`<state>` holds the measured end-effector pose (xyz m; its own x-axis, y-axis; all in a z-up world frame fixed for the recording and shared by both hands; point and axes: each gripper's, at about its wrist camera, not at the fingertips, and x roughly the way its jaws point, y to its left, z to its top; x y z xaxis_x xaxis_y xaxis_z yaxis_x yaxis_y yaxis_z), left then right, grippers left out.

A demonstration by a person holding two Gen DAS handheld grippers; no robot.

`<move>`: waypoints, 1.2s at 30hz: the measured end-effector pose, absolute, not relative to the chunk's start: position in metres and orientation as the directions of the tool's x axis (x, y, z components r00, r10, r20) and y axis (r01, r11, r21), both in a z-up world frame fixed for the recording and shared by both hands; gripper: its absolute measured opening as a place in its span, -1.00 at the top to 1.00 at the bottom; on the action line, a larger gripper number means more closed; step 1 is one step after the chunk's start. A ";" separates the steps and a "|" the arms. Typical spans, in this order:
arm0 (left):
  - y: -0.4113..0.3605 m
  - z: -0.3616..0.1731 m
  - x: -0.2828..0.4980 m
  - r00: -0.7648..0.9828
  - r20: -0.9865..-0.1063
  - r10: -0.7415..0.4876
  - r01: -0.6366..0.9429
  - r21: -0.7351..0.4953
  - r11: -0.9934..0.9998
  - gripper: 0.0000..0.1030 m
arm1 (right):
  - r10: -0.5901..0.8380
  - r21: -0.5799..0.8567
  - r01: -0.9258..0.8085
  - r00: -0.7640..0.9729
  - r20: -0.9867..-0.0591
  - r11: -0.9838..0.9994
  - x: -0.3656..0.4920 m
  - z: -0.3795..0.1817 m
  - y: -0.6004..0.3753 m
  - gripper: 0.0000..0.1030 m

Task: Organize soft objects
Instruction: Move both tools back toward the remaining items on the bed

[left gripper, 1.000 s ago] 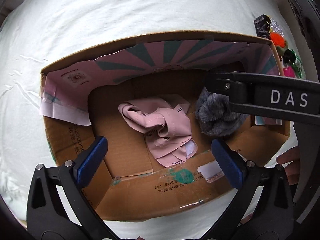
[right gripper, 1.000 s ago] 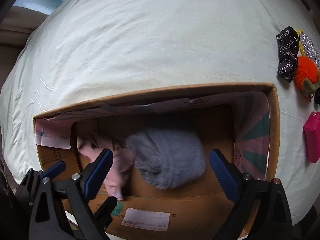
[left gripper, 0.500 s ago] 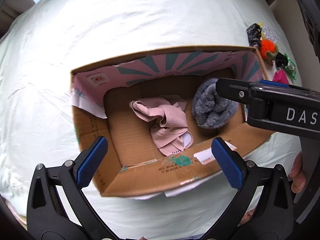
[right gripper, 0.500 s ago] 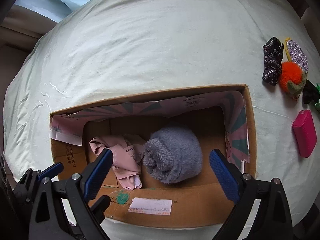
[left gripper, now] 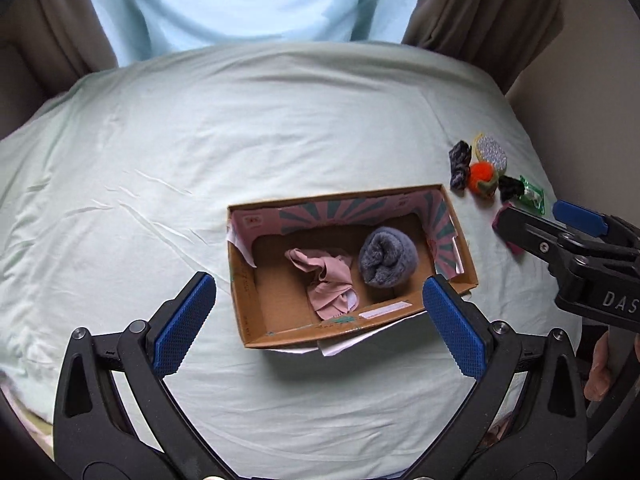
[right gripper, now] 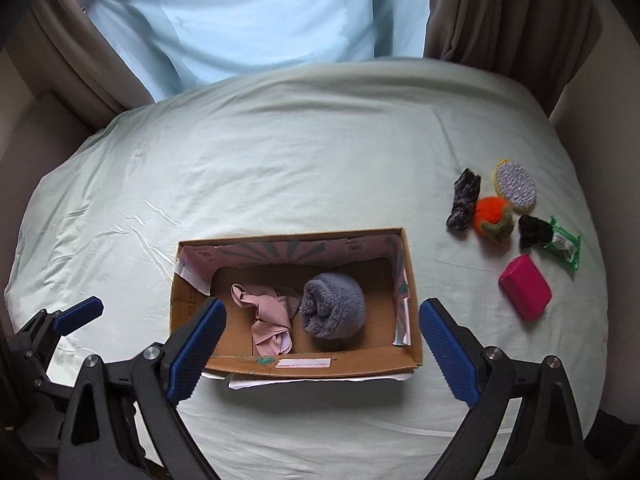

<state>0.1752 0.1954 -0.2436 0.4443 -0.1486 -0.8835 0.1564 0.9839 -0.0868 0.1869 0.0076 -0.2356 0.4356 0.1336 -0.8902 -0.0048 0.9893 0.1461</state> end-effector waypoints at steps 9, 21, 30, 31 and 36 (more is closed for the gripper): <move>0.195 -0.166 0.124 0.630 -0.769 -0.108 0.130 -0.033 0.991 -1.00 | 0.047 0.103 0.045 0.662 -0.748 0.994 0.108 -0.148 -0.025 -0.87; 0.141 -0.123 0.066 0.723 -0.689 -0.053 0.023 -0.053 0.998 -1.00 | -0.027 0.095 0.106 0.797 -0.604 0.990 0.032 -0.108 -0.103 -0.87; 0.038 -0.143 0.077 0.684 -0.726 -0.069 0.010 -0.086 0.996 -1.00 | -0.037 0.063 0.091 0.810 -0.585 0.994 0.025 -0.112 -0.199 -0.87; 0.025 -0.149 0.081 0.675 -0.734 -0.071 0.008 -0.089 0.996 -1.00 | -0.035 0.053 0.081 0.811 -0.584 0.995 0.027 -0.115 -0.210 -0.87; -0.041 -0.187 0.101 0.612 -0.785 -0.097 -0.001 -0.123 0.992 -1.00 | -0.006 -0.008 0.002 0.809 -0.588 1.000 0.045 -0.138 -0.265 -0.87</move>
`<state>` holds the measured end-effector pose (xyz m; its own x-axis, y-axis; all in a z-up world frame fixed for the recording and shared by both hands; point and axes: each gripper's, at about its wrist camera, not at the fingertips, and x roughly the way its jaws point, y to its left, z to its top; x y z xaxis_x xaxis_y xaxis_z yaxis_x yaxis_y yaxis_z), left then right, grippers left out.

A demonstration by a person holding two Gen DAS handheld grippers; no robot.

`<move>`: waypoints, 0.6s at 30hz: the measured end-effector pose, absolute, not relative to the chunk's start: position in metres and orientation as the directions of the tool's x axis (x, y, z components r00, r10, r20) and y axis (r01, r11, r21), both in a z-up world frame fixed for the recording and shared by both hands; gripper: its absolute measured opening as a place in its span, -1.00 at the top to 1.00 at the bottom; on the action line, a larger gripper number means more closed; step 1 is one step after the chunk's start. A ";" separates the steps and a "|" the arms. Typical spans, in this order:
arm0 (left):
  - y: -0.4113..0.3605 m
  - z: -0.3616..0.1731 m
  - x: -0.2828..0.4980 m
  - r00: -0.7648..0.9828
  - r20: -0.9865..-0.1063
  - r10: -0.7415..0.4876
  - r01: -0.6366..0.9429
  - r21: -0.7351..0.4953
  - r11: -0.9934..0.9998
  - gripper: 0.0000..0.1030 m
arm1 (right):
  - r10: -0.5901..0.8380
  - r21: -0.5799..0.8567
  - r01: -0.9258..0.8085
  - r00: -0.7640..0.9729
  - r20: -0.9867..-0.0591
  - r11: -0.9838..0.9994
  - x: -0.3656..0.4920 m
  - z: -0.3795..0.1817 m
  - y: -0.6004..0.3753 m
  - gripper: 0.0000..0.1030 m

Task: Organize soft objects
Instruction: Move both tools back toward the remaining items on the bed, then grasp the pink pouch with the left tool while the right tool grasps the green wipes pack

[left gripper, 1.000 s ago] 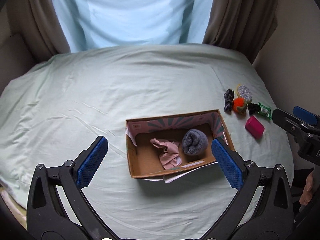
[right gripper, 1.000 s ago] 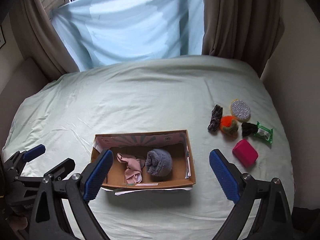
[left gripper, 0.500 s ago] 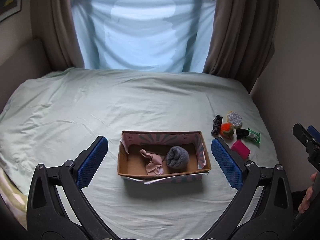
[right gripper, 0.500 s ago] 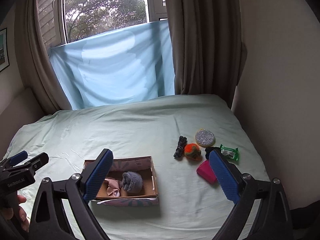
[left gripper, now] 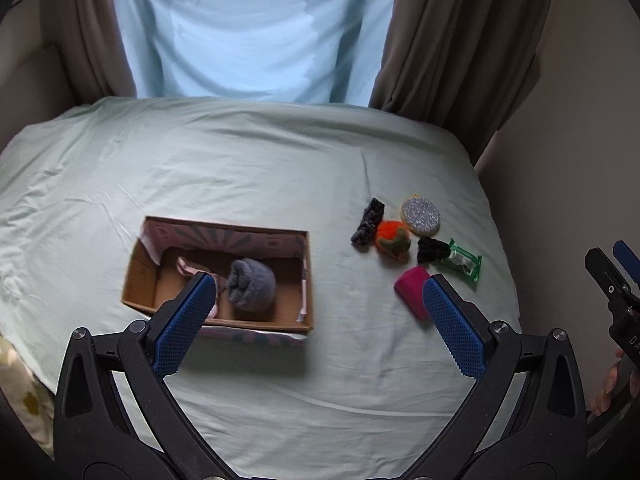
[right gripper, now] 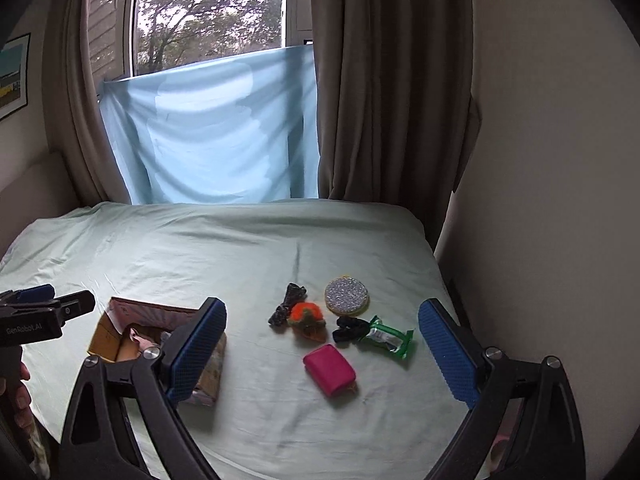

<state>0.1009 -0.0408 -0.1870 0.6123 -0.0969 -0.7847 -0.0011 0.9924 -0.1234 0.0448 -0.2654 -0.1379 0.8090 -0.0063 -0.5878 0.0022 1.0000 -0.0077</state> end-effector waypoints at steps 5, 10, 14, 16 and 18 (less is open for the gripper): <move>-0.103 -0.236 0.127 0.521 -0.844 -0.129 0.012 -0.144 0.990 -1.00 | 0.020 -0.062 -0.076 0.779 -0.627 0.995 0.083 -0.176 -0.315 -0.87; -0.162 -0.306 0.160 0.416 -0.895 -0.159 0.014 -0.169 0.985 -1.00 | 0.032 -0.092 -0.131 0.725 -0.688 0.987 0.127 -0.233 -0.356 -0.87; -0.200 -0.364 0.188 0.334 -0.925 -0.182 0.000 -0.193 0.981 -1.00 | 0.043 -0.111 -0.182 0.677 -0.735 0.977 0.162 -0.288 -0.383 -0.86; -0.216 -0.388 0.202 0.306 -0.932 -0.196 -0.019 -0.211 0.977 -1.00 | 0.064 -0.100 -0.216 0.643 -0.763 0.971 0.181 -0.314 -0.396 -0.86; -0.231 -0.414 0.216 0.272 -0.942 -0.198 -0.038 -0.216 0.976 -1.00 | 0.064 -0.110 -0.246 0.606 -0.793 0.963 0.199 -0.342 -0.404 -0.86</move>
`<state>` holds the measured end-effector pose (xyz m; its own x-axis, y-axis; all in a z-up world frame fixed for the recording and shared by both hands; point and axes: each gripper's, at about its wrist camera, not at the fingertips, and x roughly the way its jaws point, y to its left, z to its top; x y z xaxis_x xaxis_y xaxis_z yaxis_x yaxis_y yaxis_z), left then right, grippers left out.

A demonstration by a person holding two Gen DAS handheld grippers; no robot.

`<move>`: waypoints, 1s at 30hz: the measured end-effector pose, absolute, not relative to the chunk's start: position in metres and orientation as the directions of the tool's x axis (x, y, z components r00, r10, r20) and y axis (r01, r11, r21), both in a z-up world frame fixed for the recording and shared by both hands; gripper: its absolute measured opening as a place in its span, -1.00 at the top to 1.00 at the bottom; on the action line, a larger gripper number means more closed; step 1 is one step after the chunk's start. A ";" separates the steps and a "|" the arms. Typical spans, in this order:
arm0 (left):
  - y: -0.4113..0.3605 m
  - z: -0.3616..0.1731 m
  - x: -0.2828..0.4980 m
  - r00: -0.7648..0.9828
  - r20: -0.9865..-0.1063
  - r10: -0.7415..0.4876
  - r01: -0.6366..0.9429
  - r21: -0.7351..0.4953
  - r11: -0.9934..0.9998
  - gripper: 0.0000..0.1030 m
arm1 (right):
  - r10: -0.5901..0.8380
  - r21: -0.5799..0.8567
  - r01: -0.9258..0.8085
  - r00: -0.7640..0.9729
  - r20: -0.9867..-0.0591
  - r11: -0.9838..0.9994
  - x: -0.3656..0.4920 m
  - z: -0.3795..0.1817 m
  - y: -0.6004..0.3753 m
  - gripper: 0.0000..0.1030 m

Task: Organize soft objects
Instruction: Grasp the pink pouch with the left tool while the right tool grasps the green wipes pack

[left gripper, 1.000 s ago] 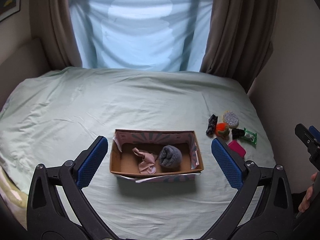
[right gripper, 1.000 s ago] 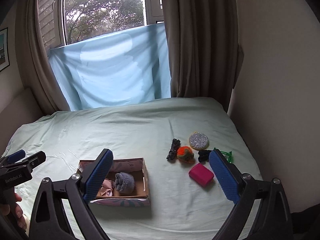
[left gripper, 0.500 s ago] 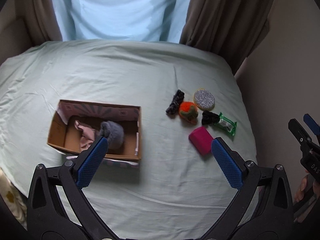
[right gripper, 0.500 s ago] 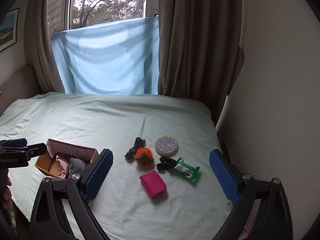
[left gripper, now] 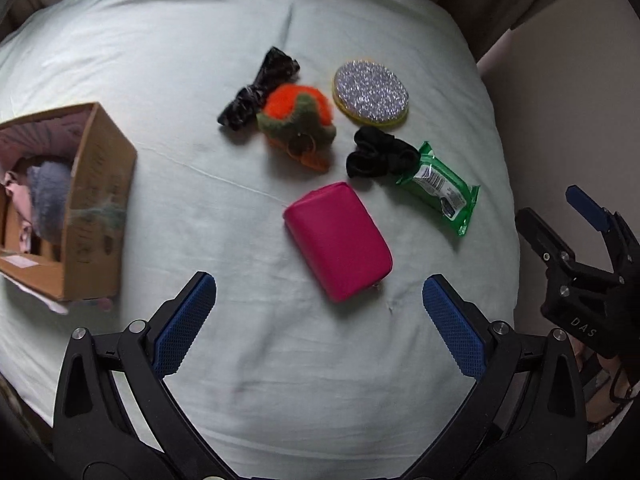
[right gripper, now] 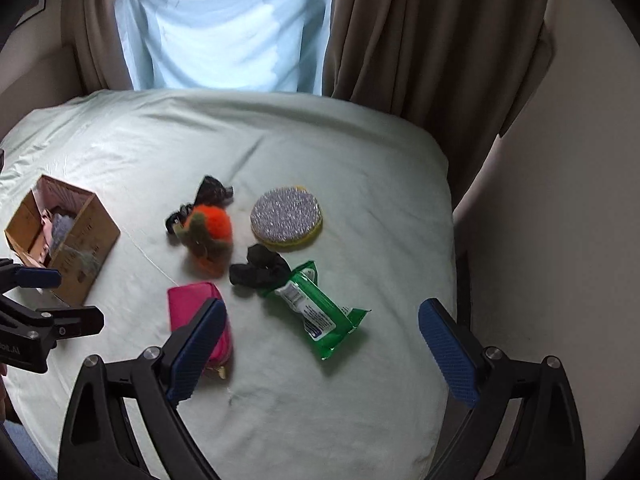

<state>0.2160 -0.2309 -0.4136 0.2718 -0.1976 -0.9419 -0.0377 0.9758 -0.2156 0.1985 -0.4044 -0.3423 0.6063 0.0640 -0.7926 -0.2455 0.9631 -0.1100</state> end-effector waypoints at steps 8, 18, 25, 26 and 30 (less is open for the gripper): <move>-0.263 -0.489 0.264 0.163 -0.967 -0.196 -0.125 -0.217 0.968 -0.99 | 0.115 -0.105 -0.425 0.460 -0.880 0.899 0.259 -0.440 -0.419 -0.86; -0.275 -0.536 0.274 0.088 -0.985 -0.150 -0.197 -0.165 0.967 -0.87 | 0.158 -0.104 -0.641 0.338 -0.928 0.761 0.295 -0.494 -0.398 -0.36; -0.279 -0.531 0.264 0.108 -0.984 -0.144 -0.155 -0.160 0.975 -0.48 | 0.207 -0.058 -0.673 0.307 -0.929 0.737 0.295 -0.502 -0.394 0.08; -0.275 -0.528 0.263 0.110 -0.981 -0.158 -0.159 -0.174 0.972 -0.42 | 0.204 -0.060 -0.671 0.308 -0.929 0.739 0.293 -0.501 -0.394 0.16; -0.267 -0.521 0.260 0.122 -0.973 -0.197 -0.174 -0.216 0.961 -0.24 | 0.190 -0.071 -0.673 0.305 -0.933 0.736 0.288 -0.499 -0.389 0.31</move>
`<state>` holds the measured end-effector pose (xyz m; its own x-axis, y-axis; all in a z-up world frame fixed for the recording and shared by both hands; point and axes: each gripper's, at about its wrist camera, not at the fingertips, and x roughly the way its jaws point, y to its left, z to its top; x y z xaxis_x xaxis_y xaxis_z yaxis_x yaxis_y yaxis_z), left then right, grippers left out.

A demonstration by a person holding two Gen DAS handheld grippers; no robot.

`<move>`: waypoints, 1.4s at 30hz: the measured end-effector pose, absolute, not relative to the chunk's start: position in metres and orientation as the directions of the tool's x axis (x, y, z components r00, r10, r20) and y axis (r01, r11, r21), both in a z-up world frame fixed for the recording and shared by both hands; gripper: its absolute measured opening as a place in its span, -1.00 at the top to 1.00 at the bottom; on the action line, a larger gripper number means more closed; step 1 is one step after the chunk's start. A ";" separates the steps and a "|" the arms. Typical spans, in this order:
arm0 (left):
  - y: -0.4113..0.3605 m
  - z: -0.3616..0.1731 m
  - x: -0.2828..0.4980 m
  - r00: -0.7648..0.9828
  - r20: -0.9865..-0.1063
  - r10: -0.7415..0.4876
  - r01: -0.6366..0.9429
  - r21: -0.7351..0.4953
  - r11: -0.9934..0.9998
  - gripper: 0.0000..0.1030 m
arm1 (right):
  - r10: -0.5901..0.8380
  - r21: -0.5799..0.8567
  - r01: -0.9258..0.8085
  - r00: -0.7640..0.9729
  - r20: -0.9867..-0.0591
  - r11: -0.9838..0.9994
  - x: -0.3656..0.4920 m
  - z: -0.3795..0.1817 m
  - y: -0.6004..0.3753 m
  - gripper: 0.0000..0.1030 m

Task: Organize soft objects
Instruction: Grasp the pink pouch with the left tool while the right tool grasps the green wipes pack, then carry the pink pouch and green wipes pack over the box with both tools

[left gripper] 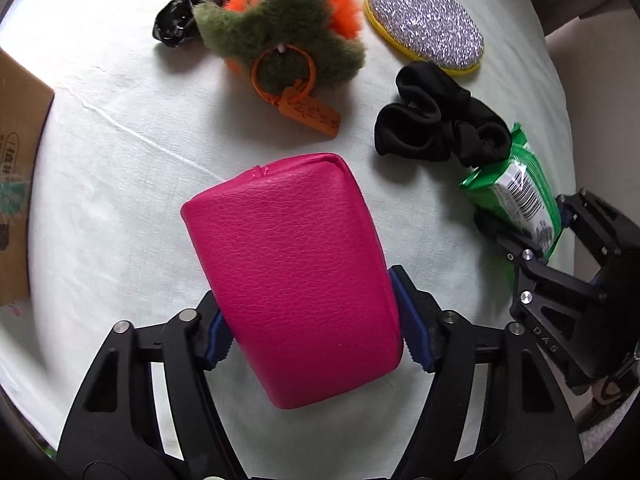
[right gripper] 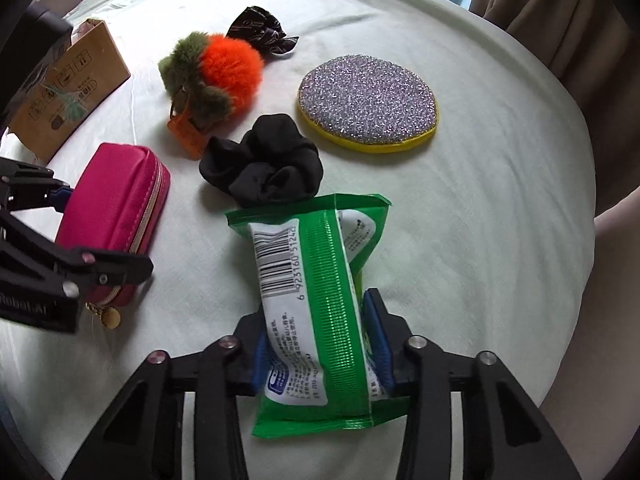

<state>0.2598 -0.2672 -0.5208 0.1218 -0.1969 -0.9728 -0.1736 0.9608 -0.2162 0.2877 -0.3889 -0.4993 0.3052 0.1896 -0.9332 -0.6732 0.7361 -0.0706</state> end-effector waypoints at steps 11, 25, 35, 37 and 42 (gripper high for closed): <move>-0.255 -0.475 0.249 0.158 -0.959 -0.236 -0.116 -0.256 0.960 0.05 | 0.204 -0.035 -0.578 0.343 -0.917 0.815 0.269 -0.465 -0.381 0.38; -0.219 -0.337 0.216 0.327 -0.899 -0.291 -0.001 -0.309 0.951 0.09 | 0.144 -0.067 -0.391 0.486 -0.862 0.918 0.227 -0.343 -0.382 0.38; -0.151 -0.223 0.183 0.449 -0.838 -0.309 0.063 -0.315 0.947 0.09 | 0.126 -0.068 -0.300 0.582 -0.803 0.952 0.175 -0.227 -0.332 0.38; -0.131 -0.205 0.178 0.470 -0.827 -0.308 0.079 -0.308 0.948 0.09 | 0.133 -0.055 -0.288 0.592 -0.795 0.956 0.165 -0.209 -0.317 0.38; -0.072 -0.171 0.170 0.520 -0.808 -0.277 0.100 -0.264 0.959 0.09 | 0.155 -0.035 -0.283 0.620 -0.769 0.959 0.147 -0.174 -0.263 0.38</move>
<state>0.1698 -0.0725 -0.1711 0.5202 -0.2766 -0.8080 0.1001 0.9593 -0.2640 0.1469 -0.2625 -0.1741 0.6199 0.1549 -0.7692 -0.2828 0.9585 -0.0348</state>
